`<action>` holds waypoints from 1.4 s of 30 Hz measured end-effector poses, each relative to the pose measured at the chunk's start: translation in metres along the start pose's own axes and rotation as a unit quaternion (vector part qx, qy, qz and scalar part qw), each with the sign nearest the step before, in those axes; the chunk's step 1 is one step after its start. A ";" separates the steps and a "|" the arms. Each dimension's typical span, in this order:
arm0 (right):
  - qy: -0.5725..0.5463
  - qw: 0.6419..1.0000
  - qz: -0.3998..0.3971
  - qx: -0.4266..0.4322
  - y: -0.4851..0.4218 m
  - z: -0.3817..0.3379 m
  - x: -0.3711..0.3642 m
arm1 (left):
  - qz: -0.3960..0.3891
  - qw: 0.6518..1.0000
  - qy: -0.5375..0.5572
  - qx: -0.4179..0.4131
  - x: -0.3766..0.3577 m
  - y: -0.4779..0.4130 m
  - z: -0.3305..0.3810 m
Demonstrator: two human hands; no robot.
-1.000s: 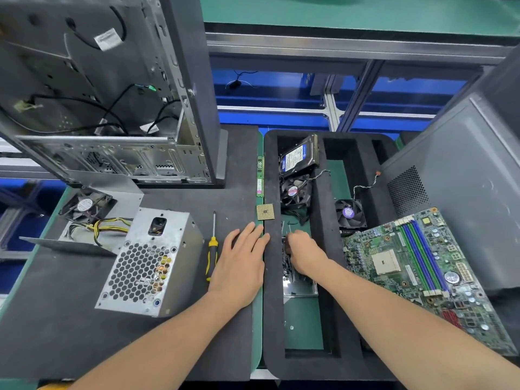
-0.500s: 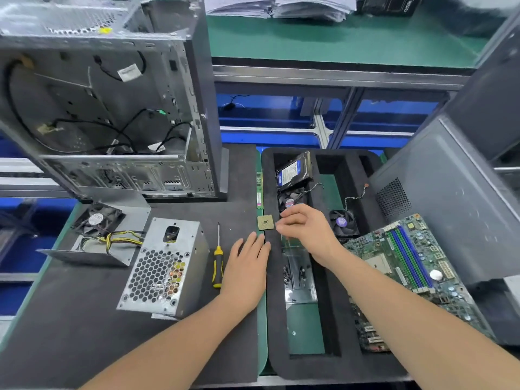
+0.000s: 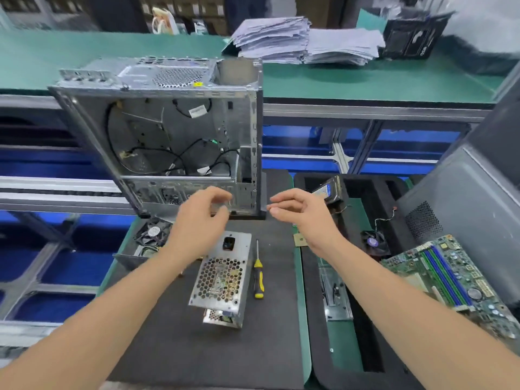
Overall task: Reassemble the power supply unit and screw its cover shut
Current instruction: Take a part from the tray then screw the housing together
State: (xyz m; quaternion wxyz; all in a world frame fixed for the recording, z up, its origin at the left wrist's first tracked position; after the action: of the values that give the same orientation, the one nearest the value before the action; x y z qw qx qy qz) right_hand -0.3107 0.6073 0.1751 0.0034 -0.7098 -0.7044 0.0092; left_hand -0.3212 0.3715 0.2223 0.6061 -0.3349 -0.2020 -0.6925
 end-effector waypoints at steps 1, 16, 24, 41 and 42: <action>0.013 1.000 -0.004 0.002 0.000 0.000 -0.010 | -0.024 0.997 0.002 0.073 0.007 -0.002 -0.019; 0.274 0.961 0.026 -0.016 0.004 0.019 -0.080 | -0.262 0.769 0.506 0.290 -0.034 0.030 -0.073; 0.279 0.960 0.001 -0.009 0.004 0.018 -0.084 | -0.257 0.716 0.547 0.348 -0.042 0.036 -0.073; 0.210 0.975 0.036 -0.064 0.003 0.023 -0.080 | -0.261 0.774 0.503 0.283 -0.044 0.020 -0.075; 0.211 0.974 0.036 -0.066 0.003 0.022 -0.080 | -0.255 0.786 0.485 0.285 -0.044 0.019 -0.075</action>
State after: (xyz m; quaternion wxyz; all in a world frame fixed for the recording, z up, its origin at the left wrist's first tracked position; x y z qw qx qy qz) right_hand -0.3089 0.5271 0.1537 0.1050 -0.7194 -0.6605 -0.1875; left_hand -0.3177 0.3479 0.1364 0.4933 0.2969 -0.1472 -0.8042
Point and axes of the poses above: each hand's wrist, its own y-axis away from the middle knuckle, its own x-axis out of the back of the hand, z = x × y, the point moved 2 cm from there along -y, towards the middle knuckle, and after that the axes turned 1 degree about -x, right-handed, at the moved point
